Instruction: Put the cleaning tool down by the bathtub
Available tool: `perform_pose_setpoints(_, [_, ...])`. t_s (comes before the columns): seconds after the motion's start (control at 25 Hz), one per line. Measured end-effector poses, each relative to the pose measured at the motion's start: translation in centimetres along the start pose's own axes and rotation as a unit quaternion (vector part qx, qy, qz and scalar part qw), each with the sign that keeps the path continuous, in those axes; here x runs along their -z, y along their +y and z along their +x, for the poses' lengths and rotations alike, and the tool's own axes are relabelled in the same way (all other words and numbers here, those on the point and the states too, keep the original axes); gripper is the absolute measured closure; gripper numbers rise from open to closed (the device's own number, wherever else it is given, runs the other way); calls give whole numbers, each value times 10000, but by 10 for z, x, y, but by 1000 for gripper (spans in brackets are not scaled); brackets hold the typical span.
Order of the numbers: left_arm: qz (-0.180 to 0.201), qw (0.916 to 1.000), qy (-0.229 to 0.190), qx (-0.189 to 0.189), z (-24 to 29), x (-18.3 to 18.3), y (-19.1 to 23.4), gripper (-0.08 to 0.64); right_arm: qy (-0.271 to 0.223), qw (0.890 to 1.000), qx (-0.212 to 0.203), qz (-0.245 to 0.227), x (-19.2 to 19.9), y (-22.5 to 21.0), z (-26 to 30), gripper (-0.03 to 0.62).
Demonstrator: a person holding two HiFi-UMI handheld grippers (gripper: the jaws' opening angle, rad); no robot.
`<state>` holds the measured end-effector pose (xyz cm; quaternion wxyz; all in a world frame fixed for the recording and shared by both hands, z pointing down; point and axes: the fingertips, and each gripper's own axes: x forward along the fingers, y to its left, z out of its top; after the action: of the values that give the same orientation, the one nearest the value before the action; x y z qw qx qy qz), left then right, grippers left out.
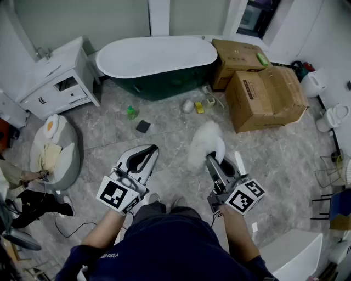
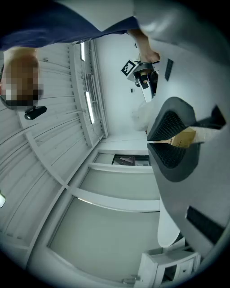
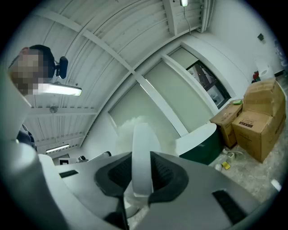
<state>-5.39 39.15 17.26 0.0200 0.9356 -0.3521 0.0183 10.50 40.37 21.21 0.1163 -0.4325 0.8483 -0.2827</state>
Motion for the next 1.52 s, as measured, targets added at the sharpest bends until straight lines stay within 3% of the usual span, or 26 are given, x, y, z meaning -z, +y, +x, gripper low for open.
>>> perform_pose_setpoints(1.52, [-27,10000,59,7,-2,7,-11,518,-14,10000,2,29,9,-1,-6,503])
